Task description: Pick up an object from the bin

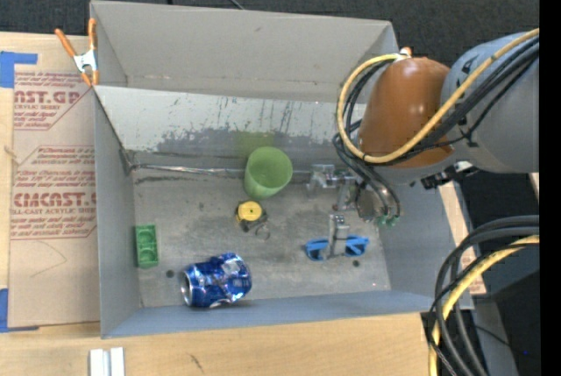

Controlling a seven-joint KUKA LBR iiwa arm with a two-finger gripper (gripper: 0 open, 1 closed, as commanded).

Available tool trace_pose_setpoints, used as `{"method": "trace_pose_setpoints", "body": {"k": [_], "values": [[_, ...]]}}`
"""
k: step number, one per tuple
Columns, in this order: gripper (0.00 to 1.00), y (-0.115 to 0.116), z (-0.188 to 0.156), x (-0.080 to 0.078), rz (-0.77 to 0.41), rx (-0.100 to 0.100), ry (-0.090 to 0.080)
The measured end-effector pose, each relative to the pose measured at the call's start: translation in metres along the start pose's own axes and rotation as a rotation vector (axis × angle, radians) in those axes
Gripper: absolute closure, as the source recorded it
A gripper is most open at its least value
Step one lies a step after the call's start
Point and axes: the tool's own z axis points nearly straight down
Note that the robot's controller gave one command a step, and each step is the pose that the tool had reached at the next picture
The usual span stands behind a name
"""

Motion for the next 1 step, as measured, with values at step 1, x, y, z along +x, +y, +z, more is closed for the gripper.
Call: {"method": "trace_pose_setpoints", "body": {"k": [1], "values": [[0.00, -0.0317, 0.0797, 0.0327, -0.043, 0.000, 0.011]]}}
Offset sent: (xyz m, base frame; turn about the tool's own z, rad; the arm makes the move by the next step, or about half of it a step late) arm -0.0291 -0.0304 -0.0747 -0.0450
